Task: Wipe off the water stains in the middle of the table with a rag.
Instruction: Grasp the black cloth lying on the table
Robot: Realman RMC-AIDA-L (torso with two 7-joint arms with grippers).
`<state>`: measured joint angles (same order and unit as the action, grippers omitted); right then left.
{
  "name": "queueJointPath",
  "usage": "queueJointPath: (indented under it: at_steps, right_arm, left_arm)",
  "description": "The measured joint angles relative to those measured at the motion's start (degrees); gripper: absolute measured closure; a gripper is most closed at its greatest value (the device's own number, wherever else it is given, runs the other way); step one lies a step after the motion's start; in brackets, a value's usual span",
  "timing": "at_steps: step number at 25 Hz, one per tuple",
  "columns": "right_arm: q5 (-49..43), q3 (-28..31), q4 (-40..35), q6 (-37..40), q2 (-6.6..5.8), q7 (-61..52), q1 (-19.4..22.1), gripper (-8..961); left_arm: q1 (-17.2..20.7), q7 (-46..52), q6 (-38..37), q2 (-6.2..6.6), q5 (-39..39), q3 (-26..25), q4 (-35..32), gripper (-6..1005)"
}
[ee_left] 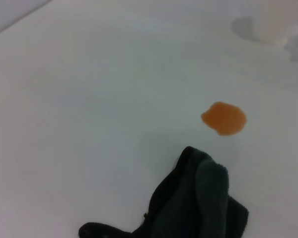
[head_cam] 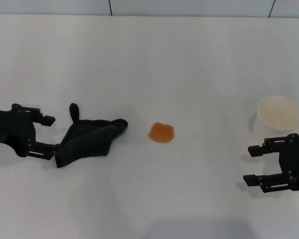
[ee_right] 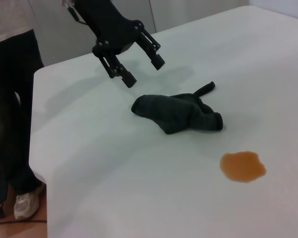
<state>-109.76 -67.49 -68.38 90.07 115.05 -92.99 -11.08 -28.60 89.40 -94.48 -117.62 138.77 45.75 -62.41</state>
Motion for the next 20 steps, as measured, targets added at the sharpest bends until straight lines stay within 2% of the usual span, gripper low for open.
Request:
queueJointPath:
  at_steps: [4,13,20]
  right_arm:
    - [0.2,-0.1,0.0,-0.1,0.08,0.0,-0.1,237]
    - [0.3,-0.6,0.0,-0.1,0.09,0.1,-0.2,237]
    - [0.4,-1.4,0.2,-0.4,0.08,0.1,-0.3,236]
  left_arm:
    - [-0.7,0.1,1.6,-1.05,2.0,0.6,0.2,199]
    - [-1.5,0.7,5.0,-1.38,1.7,5.6,3.3,198]
    - [-1.6,0.9,7.8,-1.45,1.7,7.3,4.7,239]
